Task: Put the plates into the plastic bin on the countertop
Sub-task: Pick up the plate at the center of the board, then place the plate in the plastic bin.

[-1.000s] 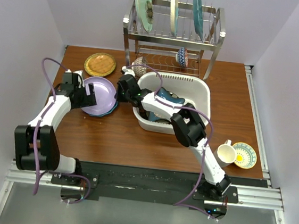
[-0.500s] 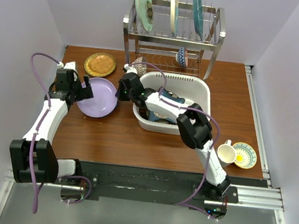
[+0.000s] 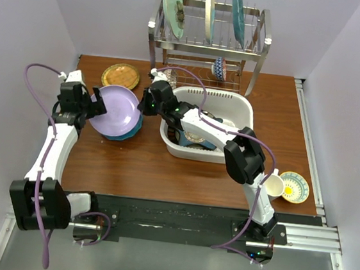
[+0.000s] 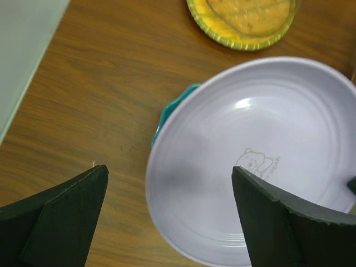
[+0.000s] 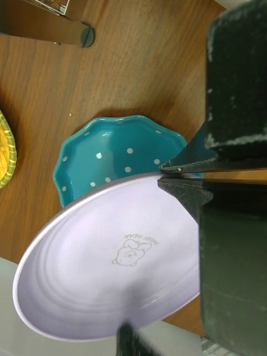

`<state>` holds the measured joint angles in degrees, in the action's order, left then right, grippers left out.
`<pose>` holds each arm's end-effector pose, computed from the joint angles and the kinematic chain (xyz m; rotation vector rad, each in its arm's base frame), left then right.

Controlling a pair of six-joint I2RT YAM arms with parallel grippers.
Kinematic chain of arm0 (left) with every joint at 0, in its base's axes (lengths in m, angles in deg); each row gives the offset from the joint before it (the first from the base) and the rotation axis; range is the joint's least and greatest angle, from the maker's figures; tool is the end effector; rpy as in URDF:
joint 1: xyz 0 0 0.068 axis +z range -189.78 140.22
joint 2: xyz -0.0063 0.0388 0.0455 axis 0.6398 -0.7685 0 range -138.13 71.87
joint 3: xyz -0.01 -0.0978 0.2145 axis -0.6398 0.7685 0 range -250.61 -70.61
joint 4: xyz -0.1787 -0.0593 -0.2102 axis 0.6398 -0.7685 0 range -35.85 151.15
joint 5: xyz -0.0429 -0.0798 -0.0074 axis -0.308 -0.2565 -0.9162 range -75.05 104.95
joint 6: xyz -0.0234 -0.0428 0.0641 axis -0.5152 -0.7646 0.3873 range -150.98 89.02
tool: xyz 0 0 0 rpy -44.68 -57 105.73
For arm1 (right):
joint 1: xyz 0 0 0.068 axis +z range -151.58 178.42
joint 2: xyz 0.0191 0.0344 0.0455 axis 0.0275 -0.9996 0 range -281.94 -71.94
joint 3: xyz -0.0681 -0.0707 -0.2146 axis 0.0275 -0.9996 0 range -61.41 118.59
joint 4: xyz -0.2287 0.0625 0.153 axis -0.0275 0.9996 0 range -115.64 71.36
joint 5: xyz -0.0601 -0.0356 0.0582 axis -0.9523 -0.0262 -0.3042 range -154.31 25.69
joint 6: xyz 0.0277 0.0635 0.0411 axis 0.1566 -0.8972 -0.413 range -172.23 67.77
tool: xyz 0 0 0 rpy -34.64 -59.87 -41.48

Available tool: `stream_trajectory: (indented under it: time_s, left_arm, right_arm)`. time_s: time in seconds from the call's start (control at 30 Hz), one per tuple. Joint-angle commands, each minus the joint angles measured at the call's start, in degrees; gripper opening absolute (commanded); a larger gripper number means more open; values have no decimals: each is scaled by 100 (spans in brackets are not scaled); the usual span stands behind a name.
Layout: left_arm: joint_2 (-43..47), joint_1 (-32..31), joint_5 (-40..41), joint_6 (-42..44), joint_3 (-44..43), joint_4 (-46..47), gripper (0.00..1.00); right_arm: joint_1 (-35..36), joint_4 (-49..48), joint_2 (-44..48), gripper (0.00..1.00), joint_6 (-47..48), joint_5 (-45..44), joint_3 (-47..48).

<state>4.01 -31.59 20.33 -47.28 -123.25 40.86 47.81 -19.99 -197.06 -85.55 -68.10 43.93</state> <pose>0.3207 0.0527 0.2270 -0.5154 2.1259 0.0229 0.3623 0.4152 0.2025 -0.2522 2.1040 0.8317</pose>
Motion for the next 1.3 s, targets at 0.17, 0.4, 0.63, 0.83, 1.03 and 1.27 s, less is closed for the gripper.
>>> stream_trajectory:
  time_s: [0.17,0.4,0.63,0.83,1.03,1.27]
  left_arm:
    - [739,183,-381,-216,53,764,100]
    - [721,183,-416,-225,-115,772,100]
    - [826,183,-136,-286,-185,790,100]
    - [1204,175,453,-383,-159,825,100]
    - [1547,175,1113,-498,-115,808,100]
    - [1346,183,903,-515,-123,799,100]
  right_arm:
    - [10,-46,523,0,168,-16,-101]
    - [-34,-108,743,0,194,-34,-303]
    - [-78,-90,945,0,221,10,-374]
    - [-122,6,1226,0,326,-69,-497]
    - [-263,77,1534,0,414,-183,-725]
    - [-605,85,1894,0,379,-148,-1006]
